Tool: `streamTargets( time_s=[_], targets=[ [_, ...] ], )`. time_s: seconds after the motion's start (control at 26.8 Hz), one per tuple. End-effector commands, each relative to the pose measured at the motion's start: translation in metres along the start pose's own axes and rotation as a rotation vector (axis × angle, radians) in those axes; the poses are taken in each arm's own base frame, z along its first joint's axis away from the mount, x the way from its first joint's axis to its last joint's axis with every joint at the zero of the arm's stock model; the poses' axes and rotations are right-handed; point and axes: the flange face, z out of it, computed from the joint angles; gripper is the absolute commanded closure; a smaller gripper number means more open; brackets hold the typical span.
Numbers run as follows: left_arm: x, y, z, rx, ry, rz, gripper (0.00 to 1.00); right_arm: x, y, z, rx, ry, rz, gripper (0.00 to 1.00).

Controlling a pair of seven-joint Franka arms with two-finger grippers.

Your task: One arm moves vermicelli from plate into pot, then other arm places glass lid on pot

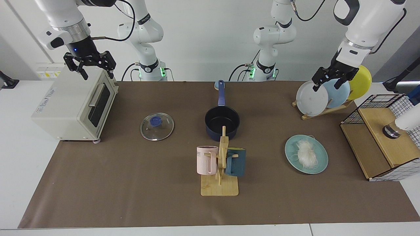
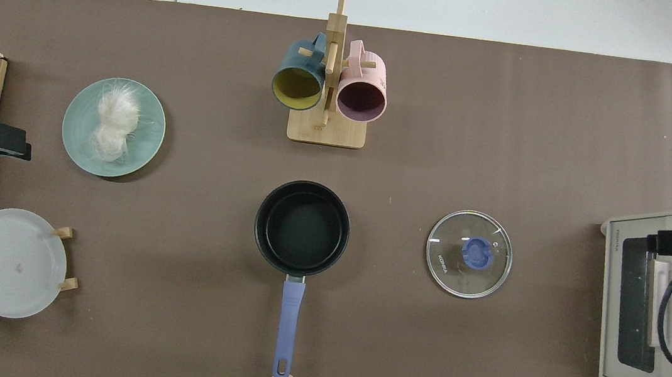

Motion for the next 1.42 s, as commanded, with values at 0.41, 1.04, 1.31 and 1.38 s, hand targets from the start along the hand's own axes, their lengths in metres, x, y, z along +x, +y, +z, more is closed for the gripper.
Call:
streamTargets(
  time_s=[0.41,1.04,1.31,1.38],
  targets=[
    [0.001,-0.001,-0.001,-0.008,0.017,0.002,0.0,-0.005,0.0,-0.003,0.005,-0.007,-0.022,0.0],
    [0.042,-0.023,0.017,-0.014,0.175,-0.04,0.0,-0.005,0.0,-0.002,0.005,-0.009,-0.022,0.0],
    [0.085,-0.02,0.09,-0.018,0.164,-0.07,0.0,-0.005,0.0,-0.002,0.005,-0.009,-0.022,0.0],
    [0.095,-0.024,0.098,-0.027,0.198,-0.085,0.0,-0.005,0.0,-0.002,0.005,-0.009,-0.022,0.0]
  ],
)
